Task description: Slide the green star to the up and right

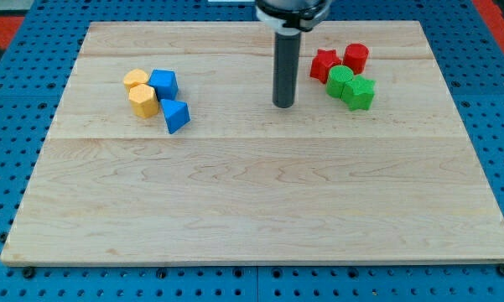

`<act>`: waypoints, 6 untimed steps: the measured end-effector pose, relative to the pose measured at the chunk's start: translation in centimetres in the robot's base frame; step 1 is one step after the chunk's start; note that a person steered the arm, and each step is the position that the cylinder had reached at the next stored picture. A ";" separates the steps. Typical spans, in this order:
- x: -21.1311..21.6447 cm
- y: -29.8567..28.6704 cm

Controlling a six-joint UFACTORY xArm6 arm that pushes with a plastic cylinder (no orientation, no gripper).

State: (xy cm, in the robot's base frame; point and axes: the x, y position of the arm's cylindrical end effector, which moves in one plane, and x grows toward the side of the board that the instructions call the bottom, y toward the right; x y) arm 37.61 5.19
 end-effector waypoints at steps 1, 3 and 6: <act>1.5 3.0; 1.7 5.3; 0.1 10.3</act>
State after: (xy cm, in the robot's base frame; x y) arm 37.71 15.47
